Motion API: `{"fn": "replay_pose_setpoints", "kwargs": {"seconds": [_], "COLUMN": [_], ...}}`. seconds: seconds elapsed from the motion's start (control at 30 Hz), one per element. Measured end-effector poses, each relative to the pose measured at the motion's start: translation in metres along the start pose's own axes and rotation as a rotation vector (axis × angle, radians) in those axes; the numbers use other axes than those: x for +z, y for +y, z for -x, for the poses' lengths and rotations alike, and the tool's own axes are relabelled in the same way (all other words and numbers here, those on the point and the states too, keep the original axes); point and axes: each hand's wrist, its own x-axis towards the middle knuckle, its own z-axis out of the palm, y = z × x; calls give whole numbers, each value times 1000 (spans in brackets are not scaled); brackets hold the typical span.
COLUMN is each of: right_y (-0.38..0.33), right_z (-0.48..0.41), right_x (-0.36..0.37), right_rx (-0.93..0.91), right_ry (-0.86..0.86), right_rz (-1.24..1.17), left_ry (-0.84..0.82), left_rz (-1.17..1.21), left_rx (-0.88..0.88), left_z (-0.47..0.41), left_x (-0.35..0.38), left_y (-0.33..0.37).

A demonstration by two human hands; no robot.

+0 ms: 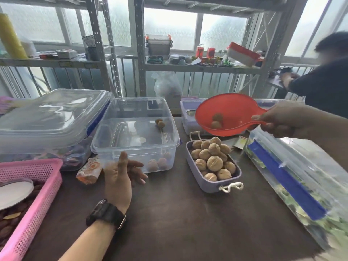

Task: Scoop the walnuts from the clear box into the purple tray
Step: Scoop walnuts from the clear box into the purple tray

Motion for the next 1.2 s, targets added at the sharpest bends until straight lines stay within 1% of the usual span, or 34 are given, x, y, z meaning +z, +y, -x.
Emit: {"fn": "replay_pose_setpoints", "kwargs": {"seconds": [0.17,0.23,0.3,0.37,0.5,0.57,0.63,0.7,0.83,1.0,1.13,1.2], "right_y": [-36,-55,-69,-80,-95,-99,-104,-109,-107,-96,-92,-92], "right_z": [-25,-39,-55,-70,-90,-97,-105,-112,-120,-123,-118,-112], "right_x": [47,78,109,139,190,207,215,221,231,226,227,219], "right_rx": [-58,-124,-223,-330,-498,-556,-579,-539,-328,-127,-8,13], "right_ry": [-8,2,54,81,-43,-109,-152,-206,-370,-557,-574,-561], "right_rz": [48,133,288,490,935,1026,1034,1024,975,727,545,491], "left_ry": [80,97,138,228,422,456,464,470,467,464,449,449], "left_rz": [98,121,134,154,181,198,205,213,212,211,184,175], "left_rx": [-55,-70,-104,-131,-118,-107,-102,-101,-80,-72,-74,-84], "left_z": [-9,-11,-12,-16,-25,-27,-28,-28,-28,-28,-26,-25], "left_x": [-5,-7,-10,-14,-20,-21,-20,-18,-18,-18,-18,-19], "left_y": [4,4,4,4,4,4,3,2,2,3,1,1]}}
